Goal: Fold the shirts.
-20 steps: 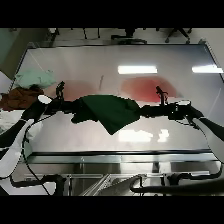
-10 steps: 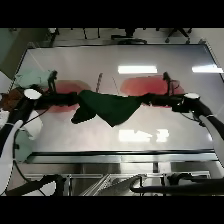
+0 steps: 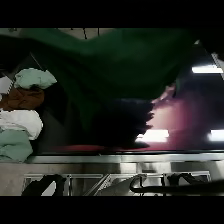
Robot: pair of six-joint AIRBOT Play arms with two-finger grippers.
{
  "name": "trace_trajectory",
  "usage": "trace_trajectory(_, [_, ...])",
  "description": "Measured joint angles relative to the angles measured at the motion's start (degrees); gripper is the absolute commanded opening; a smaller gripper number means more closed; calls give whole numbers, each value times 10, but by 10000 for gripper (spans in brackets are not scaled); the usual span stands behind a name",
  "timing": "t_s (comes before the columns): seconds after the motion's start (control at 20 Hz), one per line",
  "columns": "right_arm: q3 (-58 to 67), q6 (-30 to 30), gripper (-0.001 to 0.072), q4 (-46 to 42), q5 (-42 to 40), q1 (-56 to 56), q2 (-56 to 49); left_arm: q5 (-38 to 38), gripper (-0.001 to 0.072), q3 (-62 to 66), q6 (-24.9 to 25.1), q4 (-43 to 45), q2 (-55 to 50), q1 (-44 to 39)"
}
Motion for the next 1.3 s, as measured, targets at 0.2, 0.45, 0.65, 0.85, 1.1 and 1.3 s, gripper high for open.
trace_trajectory(0.2, [36, 2, 19, -91, -53, -43, 75, -11, 17, 67, -19, 45, 51, 0])
trace_trajectory(0.45, [44, 18, 20, -113, -43, -73, 27, -7, 17, -4, -30, 72, 45, 0])
trace_trajectory(0.65, [30, 23, 20, -71, 15, -31, -123, 14, 17, -122, -31, 57, -38, -15])
trace_trajectory(0.85, [14, 24, 20, -93, 15, 76, -304, 46, 17, -223, -3, 46, -173, -50])
trace_trajectory(1.1, [10, 42, 305, -108, -45, 151, -481, 64, 18, -261, 8, 41, -345, -55])
trace_trajectory(1.3, [10, 91, 390, -126, -12, 110, -489, 60, 18, -217, 12, 38, -441, -28])
